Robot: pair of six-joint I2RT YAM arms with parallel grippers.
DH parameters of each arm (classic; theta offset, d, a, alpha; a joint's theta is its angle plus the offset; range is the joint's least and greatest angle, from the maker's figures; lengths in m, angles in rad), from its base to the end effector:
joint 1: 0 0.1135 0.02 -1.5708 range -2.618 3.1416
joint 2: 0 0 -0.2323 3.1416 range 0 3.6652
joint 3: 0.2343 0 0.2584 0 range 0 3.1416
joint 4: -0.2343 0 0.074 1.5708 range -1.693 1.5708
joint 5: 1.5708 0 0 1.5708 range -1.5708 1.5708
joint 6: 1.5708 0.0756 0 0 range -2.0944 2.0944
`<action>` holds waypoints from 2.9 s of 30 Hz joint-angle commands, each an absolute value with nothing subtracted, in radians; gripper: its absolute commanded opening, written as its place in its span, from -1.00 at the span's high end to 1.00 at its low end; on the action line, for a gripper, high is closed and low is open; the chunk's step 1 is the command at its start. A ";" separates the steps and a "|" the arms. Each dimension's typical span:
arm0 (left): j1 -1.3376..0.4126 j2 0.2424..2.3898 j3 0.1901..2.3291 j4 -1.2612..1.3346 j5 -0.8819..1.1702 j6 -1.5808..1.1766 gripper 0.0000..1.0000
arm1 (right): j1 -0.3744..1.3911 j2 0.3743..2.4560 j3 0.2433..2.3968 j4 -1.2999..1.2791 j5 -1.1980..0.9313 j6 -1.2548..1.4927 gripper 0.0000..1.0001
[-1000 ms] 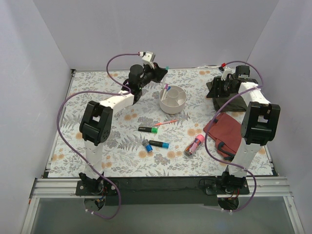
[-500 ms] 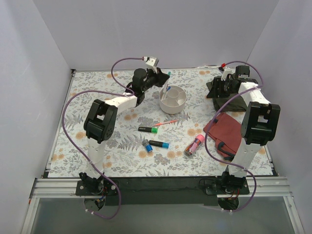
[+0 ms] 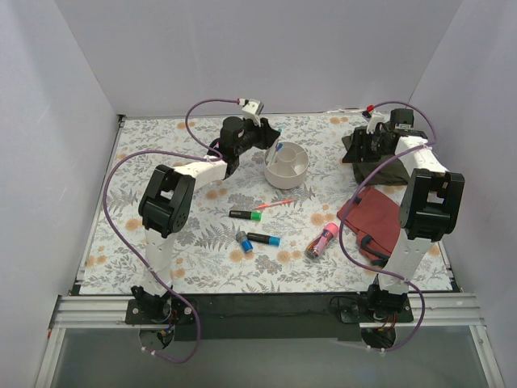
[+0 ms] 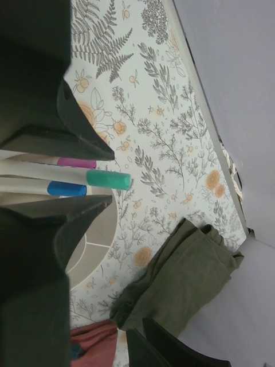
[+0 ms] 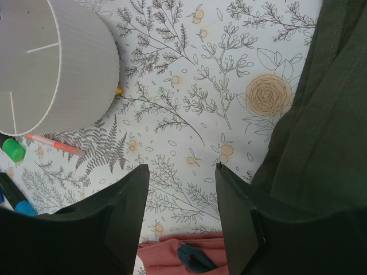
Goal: Sort the stationery into containers
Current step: Place the pen in the storage box, then pick up the pen from the center of the board.
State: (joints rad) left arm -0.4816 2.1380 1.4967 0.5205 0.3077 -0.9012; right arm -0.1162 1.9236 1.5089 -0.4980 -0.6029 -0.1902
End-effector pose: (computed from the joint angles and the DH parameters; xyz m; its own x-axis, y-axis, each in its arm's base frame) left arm 0.4565 -0.2644 0.1895 -0.6213 -0.5184 -0.5875 0.3556 0.4816 -0.8010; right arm 0.4398 -0.0082 0.1773 -0.7246 -0.0722 -0.6854 -0.3930 0.8602 0.3249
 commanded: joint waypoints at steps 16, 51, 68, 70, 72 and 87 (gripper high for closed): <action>-0.449 1.565 1.172 0.129 0.638 -0.309 -0.08 | -0.112 1.899 1.520 -0.476 -0.646 -0.222 -0.16; -0.627 1.956 1.451 -0.365 0.726 0.072 0.23 | -0.117 1.959 1.563 -0.512 -0.715 -0.258 -0.14; -0.664 2.057 1.463 -0.267 0.624 0.006 0.30 | -0.124 1.954 1.536 -0.509 -0.719 -0.265 -0.11; -0.672 2.062 1.459 -0.245 0.606 -0.026 0.31 | -0.124 1.950 1.522 -0.508 -0.719 -0.265 -0.11; -0.678 2.074 1.459 -0.230 0.591 -0.031 0.33 | -0.126 1.947 1.514 -0.508 -0.721 -0.267 -0.10; -0.707 2.149 1.479 -0.195 0.474 -0.061 0.56 | -0.130 1.930 1.471 -0.500 -0.727 -0.275 -0.09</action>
